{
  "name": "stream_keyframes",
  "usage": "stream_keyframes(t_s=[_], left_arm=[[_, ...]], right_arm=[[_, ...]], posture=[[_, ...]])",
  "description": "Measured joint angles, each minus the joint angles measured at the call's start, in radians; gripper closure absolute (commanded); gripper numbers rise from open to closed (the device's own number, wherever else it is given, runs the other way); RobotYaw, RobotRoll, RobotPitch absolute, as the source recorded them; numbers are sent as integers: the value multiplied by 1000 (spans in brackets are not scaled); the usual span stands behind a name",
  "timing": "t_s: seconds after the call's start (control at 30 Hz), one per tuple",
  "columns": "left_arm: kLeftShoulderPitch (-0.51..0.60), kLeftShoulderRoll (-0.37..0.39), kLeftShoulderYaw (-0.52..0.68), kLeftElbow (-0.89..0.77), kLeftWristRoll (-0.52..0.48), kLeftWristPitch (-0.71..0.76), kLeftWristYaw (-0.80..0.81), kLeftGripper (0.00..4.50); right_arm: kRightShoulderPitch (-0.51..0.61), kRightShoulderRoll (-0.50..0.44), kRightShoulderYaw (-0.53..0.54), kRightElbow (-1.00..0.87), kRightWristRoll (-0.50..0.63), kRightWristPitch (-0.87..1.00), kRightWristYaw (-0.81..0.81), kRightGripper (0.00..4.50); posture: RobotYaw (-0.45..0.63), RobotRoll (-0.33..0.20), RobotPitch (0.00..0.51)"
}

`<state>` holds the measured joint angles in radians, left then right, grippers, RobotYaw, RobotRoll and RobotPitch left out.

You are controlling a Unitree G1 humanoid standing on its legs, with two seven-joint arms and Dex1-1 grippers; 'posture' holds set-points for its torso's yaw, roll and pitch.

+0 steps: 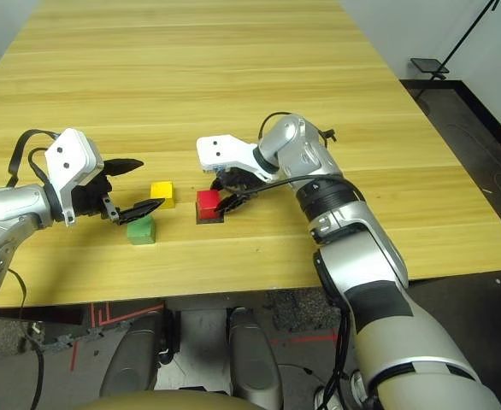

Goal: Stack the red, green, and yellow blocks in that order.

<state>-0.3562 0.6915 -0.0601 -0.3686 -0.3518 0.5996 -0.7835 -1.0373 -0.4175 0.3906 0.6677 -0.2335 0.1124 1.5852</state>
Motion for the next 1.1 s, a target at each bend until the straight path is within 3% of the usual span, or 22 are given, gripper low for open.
stream_keyframes(t_s=[0.2, 0.43, 0.57, 0.77, 1.1], left_arm=[[12, 41, 1, 2, 10, -23, -26, 0], [26, 190, -9, 6, 25, -101, -192, 0], [26, 240, -30, 52, 47, -163, -277, 0], [11, 204, -84, 127, 66, -192, -331, 0], [-46, 139, -158, 218, 115, -207, -358, 0]], right_arm=[[25, -4, 10, 12, 31, -15, 13, 76], [-97, -30, -183, 205, 241, -35, 21, 32], [-160, -104, -256, 339, 309, -94, 23, 32], [-168, -175, -308, 454, 327, -153, 10, 32], [-167, -217, -371, 480, 327, -166, -47, 32]], posture=[[496, -170, 140], [455, -145, 121], [412, -134, 115], [363, -122, 111], [285, -112, 115]])
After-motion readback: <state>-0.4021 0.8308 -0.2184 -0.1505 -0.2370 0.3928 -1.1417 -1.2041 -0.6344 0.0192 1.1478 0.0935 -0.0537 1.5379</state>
